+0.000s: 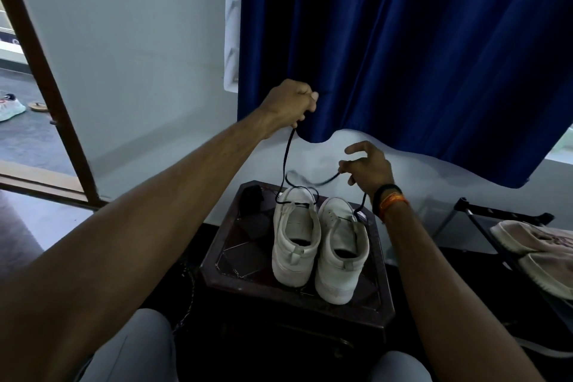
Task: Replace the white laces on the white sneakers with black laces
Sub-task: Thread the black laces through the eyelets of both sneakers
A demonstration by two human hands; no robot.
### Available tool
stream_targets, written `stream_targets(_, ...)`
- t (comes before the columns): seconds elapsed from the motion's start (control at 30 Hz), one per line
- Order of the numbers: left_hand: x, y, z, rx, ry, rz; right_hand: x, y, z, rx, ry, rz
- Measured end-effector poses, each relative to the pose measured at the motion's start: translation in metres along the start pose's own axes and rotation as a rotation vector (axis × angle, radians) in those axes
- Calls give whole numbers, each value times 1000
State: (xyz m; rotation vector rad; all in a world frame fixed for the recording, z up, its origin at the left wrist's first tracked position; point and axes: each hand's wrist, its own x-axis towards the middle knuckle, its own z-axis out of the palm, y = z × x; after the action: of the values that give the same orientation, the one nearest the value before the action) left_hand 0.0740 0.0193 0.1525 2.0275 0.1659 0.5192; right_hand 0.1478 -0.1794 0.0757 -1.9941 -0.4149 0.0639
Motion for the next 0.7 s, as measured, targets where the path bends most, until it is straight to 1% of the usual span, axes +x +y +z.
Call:
stream_targets(0.03,0,2,0,40,6,26,-1,-2,7,9,-30,-11)
stream_targets(0.1,1,4,1,89,11,57,-5,-5,22,63,-203,-8)
stream_targets(0.13,0,4,3,49,8,55,-7,-6,29,71,-296,-2)
stream_targets(0.2,-5,6,6,-180,-26,20,-8,-5,45,-22,-394,-15)
stream_targets(0.23,-7,6,8,-302,-51,-3,-5,-3,51,-106,-397,-28)
stream_targets(0.27,-10,3,10,-361,-77,-29,-3,-1,57,-207,-389,-28)
stream_targets(0.3,-12,-2,11,-336,-104,-59,1,4,61,-310,-386,-18)
stream_targets(0.33,-15,-11,13,-239,-130,-98,3,9,63,-401,-393,7)
stream_targets(0.37,-17,-22,13,-91,-170,-132,6,16,65,-465,-396,44)
stream_targets(0.43,-23,-53,14,260,-311,-189,9,28,65,-541,-357,103)
stream_targets(0.5,-32,-82,17,518,-434,-261,9,34,63,-566,-279,151)
stream_targets(0.57,-41,-101,23,575,-468,-331,5,33,63,-539,-179,183)
stream_targets(0.67,-47,-119,34,566,-446,-365,3,33,62,-462,21,202)
stream_targets(0.7,-48,-121,38,553,-446,-372,5,35,61,-450,48,205)
